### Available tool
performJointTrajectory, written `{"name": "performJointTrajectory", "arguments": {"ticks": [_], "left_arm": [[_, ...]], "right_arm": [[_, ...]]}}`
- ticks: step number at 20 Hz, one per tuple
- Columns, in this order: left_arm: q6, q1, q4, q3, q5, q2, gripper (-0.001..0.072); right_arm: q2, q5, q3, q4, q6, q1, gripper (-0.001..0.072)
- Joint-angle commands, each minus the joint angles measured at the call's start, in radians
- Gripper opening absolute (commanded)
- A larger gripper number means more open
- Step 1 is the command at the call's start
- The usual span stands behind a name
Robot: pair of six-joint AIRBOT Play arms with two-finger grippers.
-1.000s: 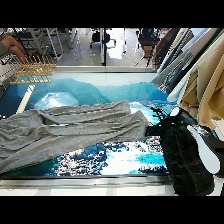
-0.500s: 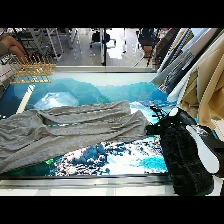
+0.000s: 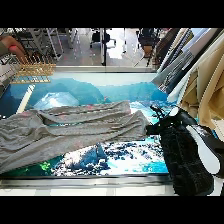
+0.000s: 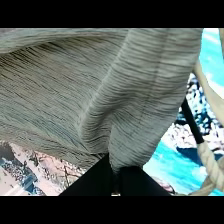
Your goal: Fold the clothes and pants, and hang the long-sleeved shirts on hangers.
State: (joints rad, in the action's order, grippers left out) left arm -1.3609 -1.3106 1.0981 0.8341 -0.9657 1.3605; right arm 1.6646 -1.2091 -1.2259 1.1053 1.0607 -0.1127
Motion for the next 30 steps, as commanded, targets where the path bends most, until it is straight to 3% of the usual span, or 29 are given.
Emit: {"name": "performJointTrajectory", "arguments": {"ticks": [1, 5, 7, 9, 12, 15, 17, 21, 27, 28, 29, 30], "left_arm": [[0.014, 0.002, -0.056, 0.001, 0.058, 0.029, 0.0015], [0.015, 0.006, -0.079, 0.085, 0.072, 0.029, 0.0014], [0.015, 0.018, -0.176, 0.222, 0.032, 0.034, 0.0014], [0.014, 0.038, -0.336, 0.404, -0.038, 0.068, 0.0014], [0.014, 0.079, -0.452, 0.692, -0.195, 0.172, 0.0014], [0.016, 0.089, -0.281, 0.775, -0.247, 0.227, 0.0015], [0.064, 0.085, -0.125, 0.773, -0.251, 0.249, 0.0015], [0.217, 0.062, 0.008, 0.771, -0.286, 0.310, 0.0015], [0.251, 0.053, 0.336, 0.771, -0.328, 0.392, 0.0015], [0.250, 0.050, 0.327, 0.771, -0.314, 0.399, 0.0064], [0.245, 0.050, 0.302, 0.771, -0.286, 0.405, 0.0295], [0.230, 0.051, 0.254, 0.772, -0.248, 0.405, 0.0563]], "right_arm": [[-0.004, -0.071, -0.001, -0.006, -0.061, 0.001, 0.0023], [-0.046, -0.086, -0.052, -0.002, -0.084, 0.000, 0.0023], [-0.061, -0.043, -0.174, -0.005, -0.021, 0.000, 0.0022], [-0.064, 0.031, -0.348, -0.006, 0.090, 0.000, 0.0022], [-0.065, -0.030, -0.587, -0.001, 0.097, 0.000, 0.0022], [-0.073, -0.344, -0.595, -0.013, 0.072, 0.009, 0.0022], [-0.085, -0.486, -0.498, -0.014, 0.069, 0.027, 0.0022], [-0.154, -0.490, -0.159, -0.008, 0.030, 0.096, 0.0022], [-0.194, -0.467, 0.176, 0.058, 0.031, 0.186, 0.0024], [-0.194, -0.466, 0.181, 0.037, 0.032, 0.190, 0.0047], [-0.194, -0.457, 0.171, 0.000, 0.040, 0.190, 0.0194], [-0.194, -0.431, 0.142, -0.022, 0.068, 0.189, 0.0405]]}}
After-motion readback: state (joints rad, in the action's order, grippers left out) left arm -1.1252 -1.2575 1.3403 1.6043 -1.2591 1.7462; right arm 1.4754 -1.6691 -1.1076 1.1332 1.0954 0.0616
